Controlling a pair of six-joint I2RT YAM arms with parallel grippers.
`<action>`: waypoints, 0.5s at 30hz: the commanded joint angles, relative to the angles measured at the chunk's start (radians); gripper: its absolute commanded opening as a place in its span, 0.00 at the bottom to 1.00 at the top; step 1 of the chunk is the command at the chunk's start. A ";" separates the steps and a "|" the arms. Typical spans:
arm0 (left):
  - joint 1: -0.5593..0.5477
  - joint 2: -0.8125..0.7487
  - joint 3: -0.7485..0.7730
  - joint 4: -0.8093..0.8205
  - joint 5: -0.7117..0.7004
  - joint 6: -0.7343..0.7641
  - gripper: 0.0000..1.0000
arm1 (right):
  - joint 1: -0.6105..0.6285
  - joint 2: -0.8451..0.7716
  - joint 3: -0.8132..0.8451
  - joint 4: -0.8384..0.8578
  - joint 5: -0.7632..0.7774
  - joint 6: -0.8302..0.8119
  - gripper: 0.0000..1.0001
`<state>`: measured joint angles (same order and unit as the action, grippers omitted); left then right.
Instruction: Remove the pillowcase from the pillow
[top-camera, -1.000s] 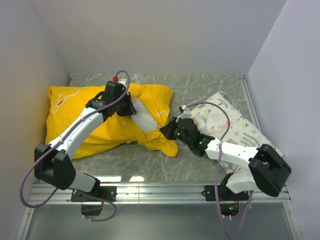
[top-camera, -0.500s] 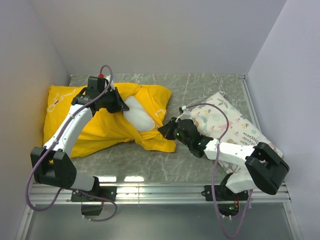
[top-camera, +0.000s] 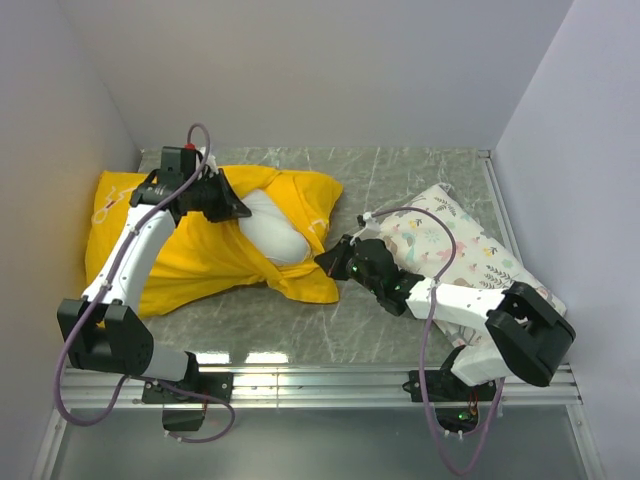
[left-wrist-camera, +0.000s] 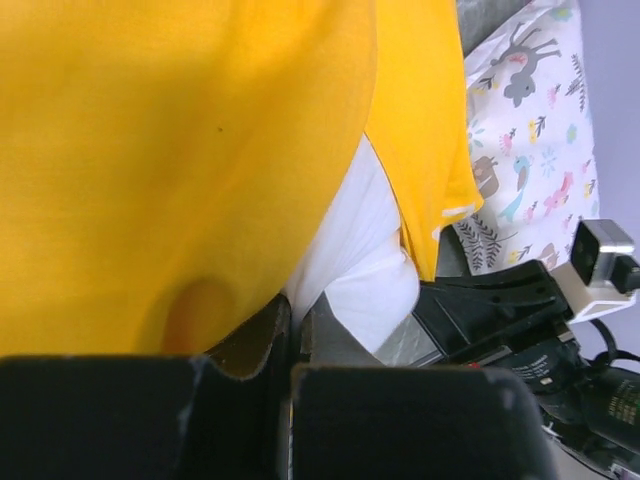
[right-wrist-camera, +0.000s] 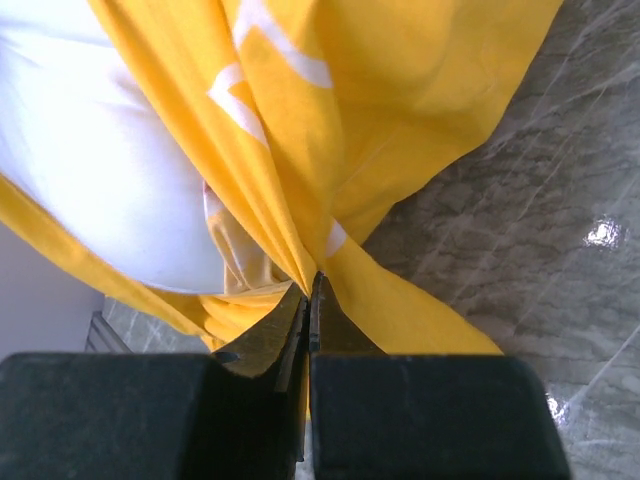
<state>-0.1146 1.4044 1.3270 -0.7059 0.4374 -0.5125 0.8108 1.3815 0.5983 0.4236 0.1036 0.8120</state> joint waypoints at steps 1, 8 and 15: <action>0.138 -0.051 0.162 0.221 -0.132 0.026 0.00 | -0.035 0.040 -0.101 -0.347 0.114 -0.051 0.00; 0.151 -0.039 0.189 0.206 -0.049 0.032 0.00 | -0.033 0.036 -0.097 -0.342 0.110 -0.056 0.00; 0.072 -0.192 -0.074 0.246 0.026 0.063 0.01 | -0.009 -0.005 -0.017 -0.362 0.071 -0.125 0.00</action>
<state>-0.0570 1.3571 1.3098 -0.6884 0.5392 -0.4896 0.8104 1.3819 0.5961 0.3817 0.0952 0.7895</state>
